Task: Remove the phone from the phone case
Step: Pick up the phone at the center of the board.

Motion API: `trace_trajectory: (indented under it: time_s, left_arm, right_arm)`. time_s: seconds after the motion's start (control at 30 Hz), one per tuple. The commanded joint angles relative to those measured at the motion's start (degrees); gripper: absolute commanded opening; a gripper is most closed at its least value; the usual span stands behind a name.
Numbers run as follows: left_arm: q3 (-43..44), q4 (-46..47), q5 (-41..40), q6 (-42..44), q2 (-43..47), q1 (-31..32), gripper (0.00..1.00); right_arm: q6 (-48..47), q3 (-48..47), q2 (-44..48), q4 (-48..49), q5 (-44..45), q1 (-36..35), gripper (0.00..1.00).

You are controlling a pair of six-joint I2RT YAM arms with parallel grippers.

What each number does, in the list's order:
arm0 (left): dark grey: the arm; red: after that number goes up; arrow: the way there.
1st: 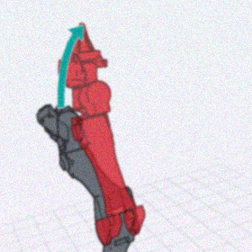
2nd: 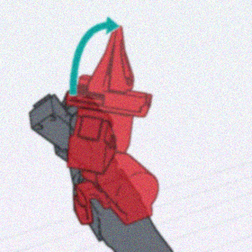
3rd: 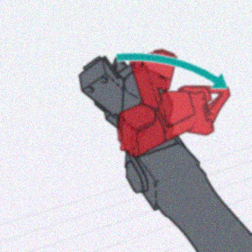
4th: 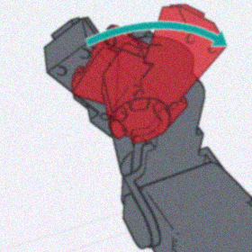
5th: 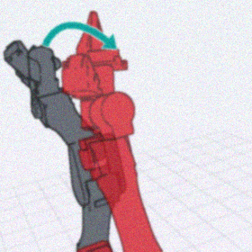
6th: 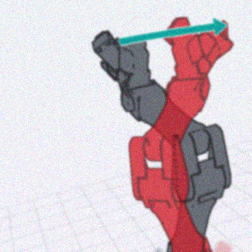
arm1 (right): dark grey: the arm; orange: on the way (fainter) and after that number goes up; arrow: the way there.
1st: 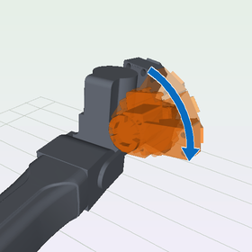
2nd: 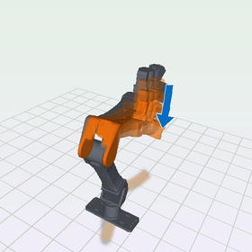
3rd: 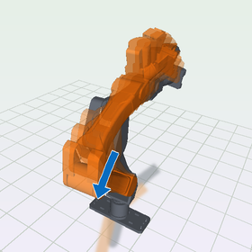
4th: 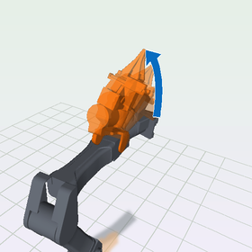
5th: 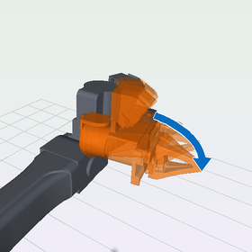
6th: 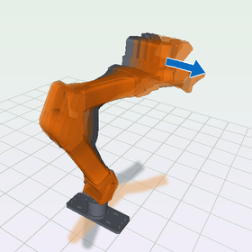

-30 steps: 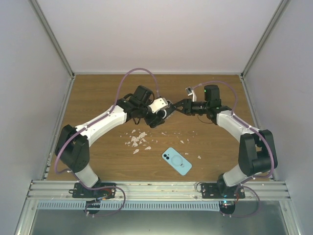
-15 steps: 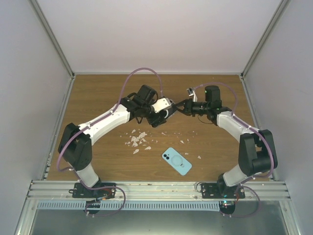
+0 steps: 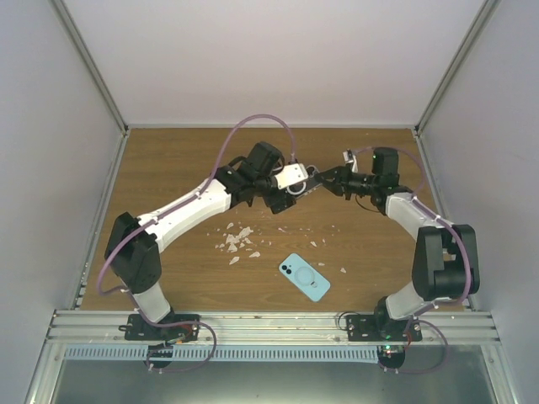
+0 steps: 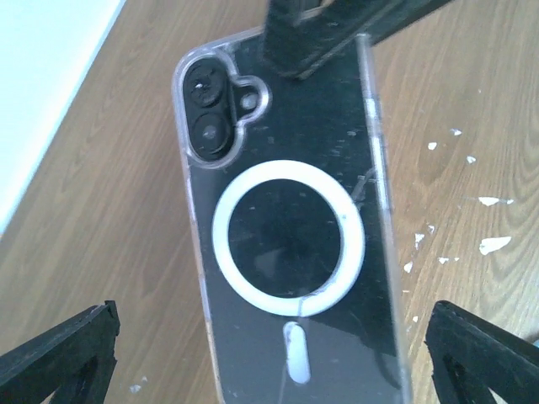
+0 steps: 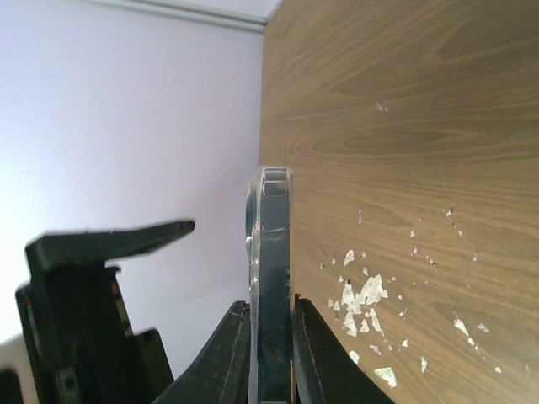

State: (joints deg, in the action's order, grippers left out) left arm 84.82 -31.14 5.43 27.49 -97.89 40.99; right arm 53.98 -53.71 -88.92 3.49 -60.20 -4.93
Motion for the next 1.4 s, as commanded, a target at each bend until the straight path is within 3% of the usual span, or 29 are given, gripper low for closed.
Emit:
trace_trajectory:
  time_s: [0.0, 0.23, 0.4, 0.7, 1.0, 1.37]
  left_arm:
    - [-2.5, 6.1, -9.4, 7.5, 3.5, 5.2, 0.99]
    - [-10.3, 12.8, -21.6, 18.8, 4.7, 14.7, 0.99]
    - [-13.3, 18.8, -29.9, 23.6, 3.4, 17.8, 0.98]
    - [-16.6, 29.6, -40.4, 29.2, 0.8, 19.6, 0.83]
    - [-20.6, 38.1, -42.6, 36.0, -0.2, 20.9, 0.51]
    - [-21.2, 39.1, -43.1, 37.8, -1.0, 21.3, 0.18]
  right_arm:
    - [10.0, 2.7, 1.9, 6.3, -4.5, 2.0, 0.00]
    - [19.3, 7.5, 4.5, 10.1, -4.7, 4.0, 0.00]
    - [22.9, 10.0, 6.0, 10.9, -4.7, 4.0, 0.00]
    - [28.4, 13.7, 6.9, 13.2, -5.0, 4.0, 0.01]
    - [30.6, 15.5, 7.5, 13.9, -5.1, 4.0, 0.00]
    - [31.5, 15.6, 7.7, 13.0, -5.0, 4.0, 0.02]
